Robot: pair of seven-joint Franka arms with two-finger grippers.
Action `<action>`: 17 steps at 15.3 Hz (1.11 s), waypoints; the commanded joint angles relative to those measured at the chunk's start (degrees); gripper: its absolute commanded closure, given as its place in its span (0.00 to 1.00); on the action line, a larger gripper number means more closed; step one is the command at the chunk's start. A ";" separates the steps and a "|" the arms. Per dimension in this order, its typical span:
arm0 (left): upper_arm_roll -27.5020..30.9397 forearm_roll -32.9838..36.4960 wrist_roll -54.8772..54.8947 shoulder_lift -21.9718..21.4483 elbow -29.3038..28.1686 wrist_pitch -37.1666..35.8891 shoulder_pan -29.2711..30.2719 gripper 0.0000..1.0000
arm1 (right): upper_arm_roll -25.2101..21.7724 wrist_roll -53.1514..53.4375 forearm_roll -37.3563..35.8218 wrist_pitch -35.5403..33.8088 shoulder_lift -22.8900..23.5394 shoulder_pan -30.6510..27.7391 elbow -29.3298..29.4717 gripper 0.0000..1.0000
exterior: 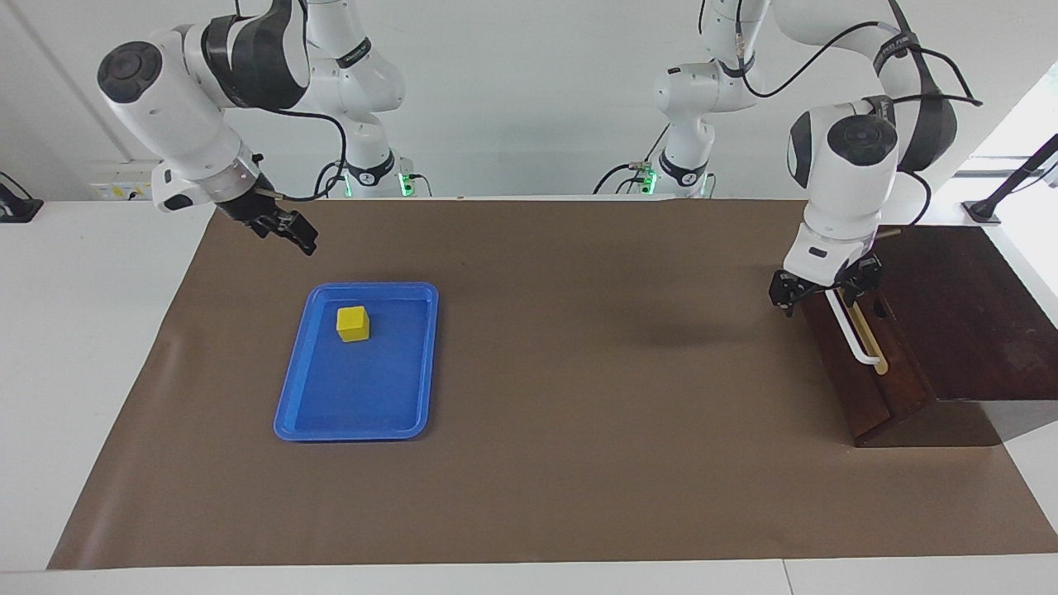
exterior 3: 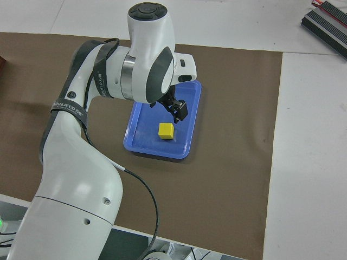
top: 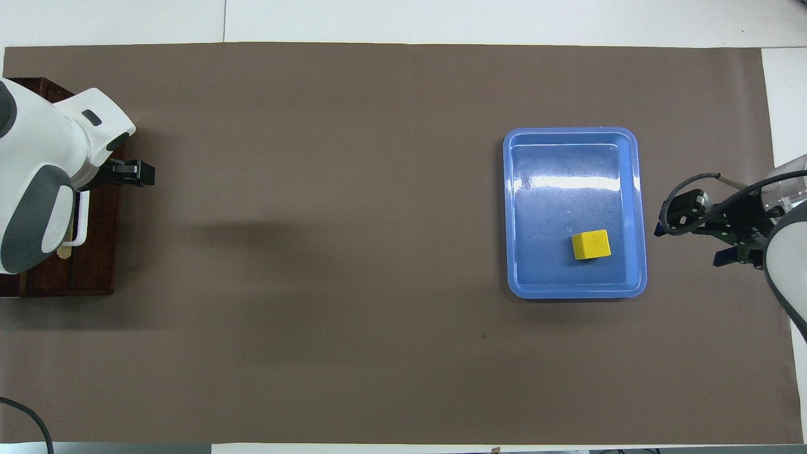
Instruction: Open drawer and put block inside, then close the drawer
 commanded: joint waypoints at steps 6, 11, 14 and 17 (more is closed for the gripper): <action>-0.12 8.70 0.61 4.90 -3.24 9.81 3.64 0.00 | 0.00 19.31 14.16 11.16 7.13 -5.39 -7.87 0.00; -0.47 8.53 -0.17 4.91 -4.21 11.05 1.02 0.00 | -0.18 23.19 19.97 14.87 11.60 -5.66 -9.38 0.00; -0.56 8.09 -9.11 4.91 -3.51 7.63 -6.44 0.00 | -0.36 23.71 21.64 13.99 15.13 -6.71 -8.15 0.00; -0.47 5.64 -16.33 4.47 -3.42 5.16 -12.25 0.00 | -0.36 23.72 22.70 13.98 17.07 -7.85 -6.74 0.00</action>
